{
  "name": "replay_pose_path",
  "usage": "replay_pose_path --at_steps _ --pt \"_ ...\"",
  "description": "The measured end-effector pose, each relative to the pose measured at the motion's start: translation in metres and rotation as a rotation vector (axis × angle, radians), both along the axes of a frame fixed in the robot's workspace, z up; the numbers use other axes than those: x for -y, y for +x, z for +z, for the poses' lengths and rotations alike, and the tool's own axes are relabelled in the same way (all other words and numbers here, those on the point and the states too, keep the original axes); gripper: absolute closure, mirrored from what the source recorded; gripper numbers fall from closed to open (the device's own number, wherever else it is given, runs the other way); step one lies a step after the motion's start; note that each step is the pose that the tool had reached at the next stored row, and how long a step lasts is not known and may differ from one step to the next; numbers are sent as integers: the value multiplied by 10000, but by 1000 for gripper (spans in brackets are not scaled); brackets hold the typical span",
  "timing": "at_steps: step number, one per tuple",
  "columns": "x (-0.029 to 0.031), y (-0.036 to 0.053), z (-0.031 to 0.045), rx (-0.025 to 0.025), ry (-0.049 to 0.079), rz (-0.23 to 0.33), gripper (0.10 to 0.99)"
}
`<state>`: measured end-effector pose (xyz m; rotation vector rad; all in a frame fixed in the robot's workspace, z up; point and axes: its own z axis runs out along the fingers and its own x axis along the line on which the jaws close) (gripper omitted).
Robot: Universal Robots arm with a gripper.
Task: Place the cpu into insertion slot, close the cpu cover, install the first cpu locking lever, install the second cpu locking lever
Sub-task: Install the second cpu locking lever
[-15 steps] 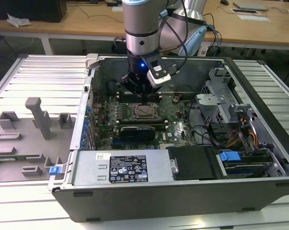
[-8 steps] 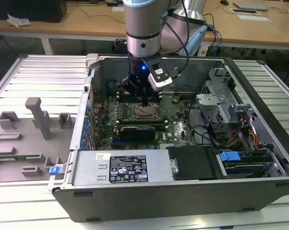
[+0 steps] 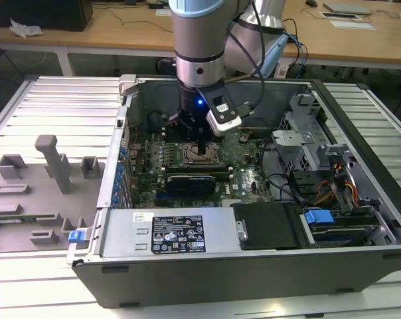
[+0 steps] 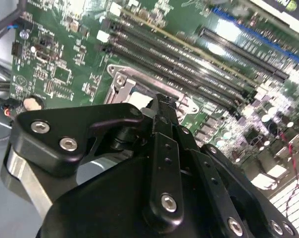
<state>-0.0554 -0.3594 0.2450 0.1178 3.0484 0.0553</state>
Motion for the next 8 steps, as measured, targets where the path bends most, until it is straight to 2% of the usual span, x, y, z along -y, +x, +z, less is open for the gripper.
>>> replay_pose_path --at_steps 3,8 --pt "35 -16 -53 23 15 -1 980" --pt "59 -71 -126 30 52 1 980"
